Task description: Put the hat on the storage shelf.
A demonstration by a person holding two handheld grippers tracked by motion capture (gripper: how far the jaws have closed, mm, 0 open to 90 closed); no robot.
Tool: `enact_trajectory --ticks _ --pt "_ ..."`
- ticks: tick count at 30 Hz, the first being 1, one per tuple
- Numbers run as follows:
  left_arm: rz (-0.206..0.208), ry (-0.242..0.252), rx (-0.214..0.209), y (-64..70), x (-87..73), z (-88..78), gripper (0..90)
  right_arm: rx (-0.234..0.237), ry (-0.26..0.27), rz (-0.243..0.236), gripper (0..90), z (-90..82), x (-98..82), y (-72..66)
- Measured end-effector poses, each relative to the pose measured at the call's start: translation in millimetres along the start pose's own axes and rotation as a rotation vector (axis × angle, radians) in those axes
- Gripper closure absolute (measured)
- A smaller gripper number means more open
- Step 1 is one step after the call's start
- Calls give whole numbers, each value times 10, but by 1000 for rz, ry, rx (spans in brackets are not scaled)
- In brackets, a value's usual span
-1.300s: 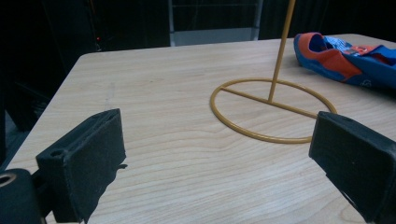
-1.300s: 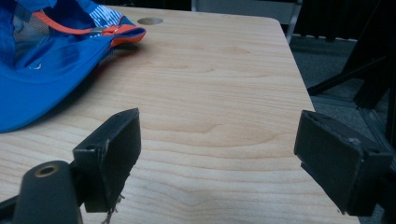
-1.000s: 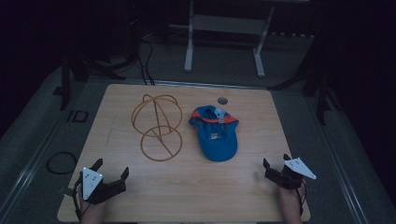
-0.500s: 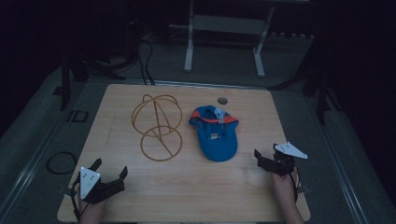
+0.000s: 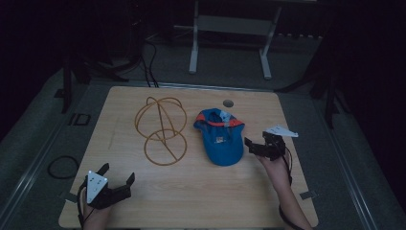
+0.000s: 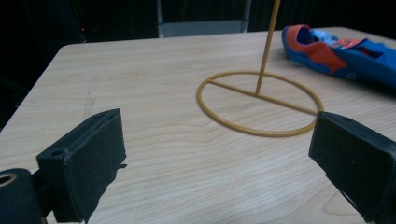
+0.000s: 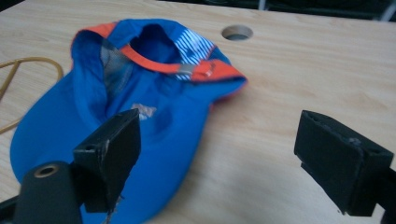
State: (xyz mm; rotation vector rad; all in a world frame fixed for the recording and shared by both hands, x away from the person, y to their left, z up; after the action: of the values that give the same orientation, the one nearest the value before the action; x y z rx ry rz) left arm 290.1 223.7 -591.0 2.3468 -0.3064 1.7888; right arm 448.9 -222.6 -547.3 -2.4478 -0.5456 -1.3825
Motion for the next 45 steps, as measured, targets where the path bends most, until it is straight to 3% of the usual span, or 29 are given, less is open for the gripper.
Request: enact_trajectory --ticks 3,8,12,18,29,32,35,41,45 --pt "-3 -6 -13 14 -3 3 43 22 4 -19 147 104 128 -93" --pt "-5 -3 -28 34 3 4 43 71 19 -4 181 306 320 -204" --pt "1 -6 -26 34 1 3 44 61 14 -37 182 472 430 -227" --pt "-22 -11 -58 67 13 -8 45 50 -4 -59 217 689 550 -212" --pt "-31 -48 -46 70 14 -41 32 28 -58 -70 227 1085 527 -189" --pt "-34 -61 -33 51 7 -56 31 11 -93 -69 234 1258 479 -189" --pt "-42 -61 -29 45 7 -62 29 11 -110 -53 234 1374 483 -179" --pt "-44 -68 -31 48 -2 -64 29 -19 -149 -74 234 1575 467 -181" --pt "-47 -67 -28 38 -10 -69 29 -17 -171 -64 234 1667 426 -189"
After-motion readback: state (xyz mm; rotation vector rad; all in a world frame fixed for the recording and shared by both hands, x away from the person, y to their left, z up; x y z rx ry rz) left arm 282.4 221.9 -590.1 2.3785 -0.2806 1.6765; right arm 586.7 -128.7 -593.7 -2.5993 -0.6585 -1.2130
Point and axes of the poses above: each handheld gripper's, and its own axes: z roughly forward along the jaws, x roughly out of its top, y roughly to its right, the point moved 9 cm from there along z, roughly forward along the jaws
